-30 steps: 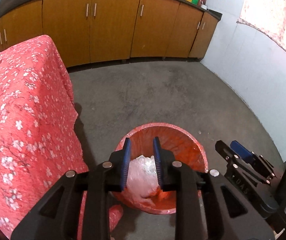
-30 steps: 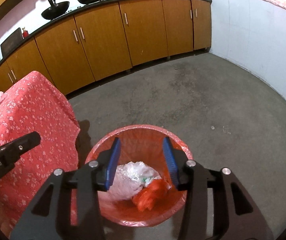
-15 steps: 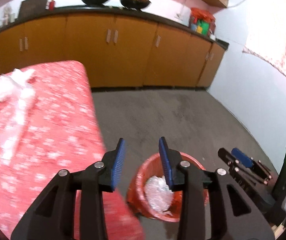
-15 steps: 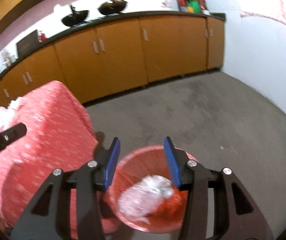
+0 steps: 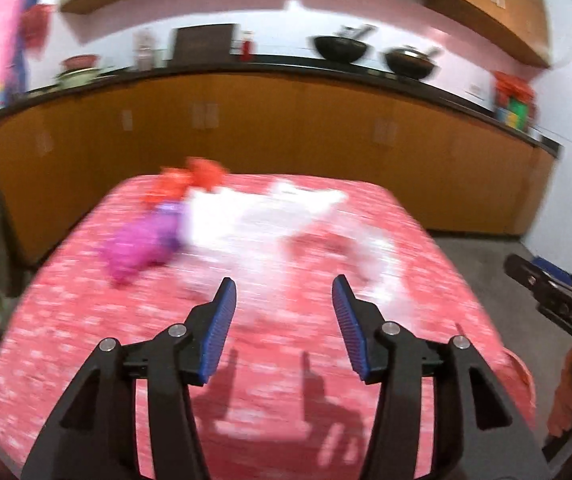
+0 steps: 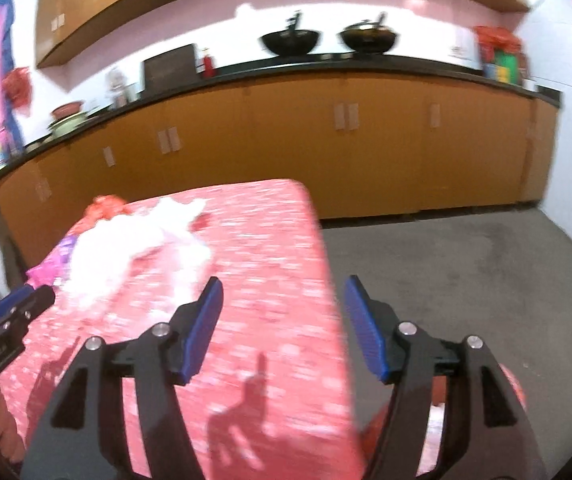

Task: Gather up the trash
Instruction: 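Move both grippers back over the table toward the remaining items, then grasp the clear plastic bag with the right gripper while the left gripper grasps the pink bag, then carry the clear bag and pink bag over the orange basket with both grippers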

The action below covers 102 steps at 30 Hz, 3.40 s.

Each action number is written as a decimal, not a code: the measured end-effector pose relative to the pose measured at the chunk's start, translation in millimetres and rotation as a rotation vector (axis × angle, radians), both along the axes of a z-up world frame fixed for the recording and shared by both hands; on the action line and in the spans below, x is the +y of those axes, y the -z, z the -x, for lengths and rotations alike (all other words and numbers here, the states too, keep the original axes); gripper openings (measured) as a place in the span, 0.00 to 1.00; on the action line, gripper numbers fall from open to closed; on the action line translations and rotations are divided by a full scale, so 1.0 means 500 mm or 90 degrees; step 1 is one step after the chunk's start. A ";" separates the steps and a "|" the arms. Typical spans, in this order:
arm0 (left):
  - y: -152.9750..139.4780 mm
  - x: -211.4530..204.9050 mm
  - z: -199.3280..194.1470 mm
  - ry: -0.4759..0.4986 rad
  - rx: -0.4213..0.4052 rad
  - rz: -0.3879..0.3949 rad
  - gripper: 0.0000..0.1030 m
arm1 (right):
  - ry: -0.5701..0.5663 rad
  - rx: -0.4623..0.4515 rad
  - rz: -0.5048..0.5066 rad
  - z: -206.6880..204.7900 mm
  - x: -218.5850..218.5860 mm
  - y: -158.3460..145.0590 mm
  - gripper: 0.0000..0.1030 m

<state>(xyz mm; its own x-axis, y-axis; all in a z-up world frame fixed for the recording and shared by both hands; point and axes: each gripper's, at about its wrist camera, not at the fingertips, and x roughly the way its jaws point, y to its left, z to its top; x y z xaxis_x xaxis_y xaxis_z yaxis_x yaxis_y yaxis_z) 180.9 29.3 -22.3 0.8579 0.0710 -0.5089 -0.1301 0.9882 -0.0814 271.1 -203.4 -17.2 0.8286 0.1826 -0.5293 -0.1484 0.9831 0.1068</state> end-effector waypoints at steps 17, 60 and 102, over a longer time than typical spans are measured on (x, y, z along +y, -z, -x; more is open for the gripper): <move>0.030 0.262 -0.052 -0.118 0.027 -0.003 0.68 | -0.012 0.140 0.048 -0.160 0.199 0.090 0.56; 0.038 0.258 -0.122 -0.069 0.100 -0.009 0.07 | -0.015 0.105 0.048 -0.117 0.188 0.052 0.13; -0.100 -0.146 -0.045 0.170 -0.014 -0.031 0.07 | 0.103 -0.007 -0.005 0.047 -0.106 -0.084 0.13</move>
